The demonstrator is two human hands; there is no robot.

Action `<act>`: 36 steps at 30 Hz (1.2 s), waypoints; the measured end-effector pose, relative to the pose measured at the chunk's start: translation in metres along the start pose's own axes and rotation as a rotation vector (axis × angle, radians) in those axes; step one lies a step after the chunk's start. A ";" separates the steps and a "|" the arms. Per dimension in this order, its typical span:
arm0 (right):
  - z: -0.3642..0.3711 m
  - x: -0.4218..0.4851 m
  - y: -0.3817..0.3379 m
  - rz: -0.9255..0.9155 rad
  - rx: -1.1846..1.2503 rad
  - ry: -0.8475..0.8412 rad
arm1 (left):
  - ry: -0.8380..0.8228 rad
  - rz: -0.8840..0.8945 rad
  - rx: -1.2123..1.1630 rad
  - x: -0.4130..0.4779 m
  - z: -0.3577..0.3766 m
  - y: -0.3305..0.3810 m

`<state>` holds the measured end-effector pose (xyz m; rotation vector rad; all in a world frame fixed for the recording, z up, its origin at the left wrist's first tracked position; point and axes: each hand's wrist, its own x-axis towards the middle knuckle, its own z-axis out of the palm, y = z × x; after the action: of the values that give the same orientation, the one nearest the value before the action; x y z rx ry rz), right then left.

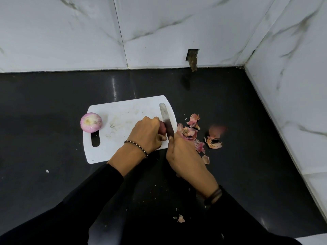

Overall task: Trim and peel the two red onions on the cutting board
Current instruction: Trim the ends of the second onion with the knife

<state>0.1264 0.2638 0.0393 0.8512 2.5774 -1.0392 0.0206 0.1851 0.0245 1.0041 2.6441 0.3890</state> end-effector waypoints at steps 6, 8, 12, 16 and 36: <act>0.010 -0.026 0.003 0.017 -0.091 -0.047 | -0.002 0.012 -0.017 -0.003 0.001 -0.001; 0.012 -0.028 0.004 0.043 -0.112 -0.037 | -0.003 0.011 -0.026 -0.002 0.002 -0.003; 0.013 -0.010 -0.004 -0.022 -0.134 0.028 | 0.004 -0.016 -0.004 -0.001 -0.001 0.001; 0.020 -0.015 -0.005 0.079 -0.176 0.033 | 0.011 -0.008 0.012 -0.004 -0.001 0.008; 0.029 -0.005 0.018 0.053 -0.034 0.060 | 0.112 0.017 -0.219 -0.005 0.015 -0.031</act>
<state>0.1417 0.2524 0.0107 0.9508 2.5986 -0.9671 0.0111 0.1611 0.0010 0.9600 2.6185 0.7405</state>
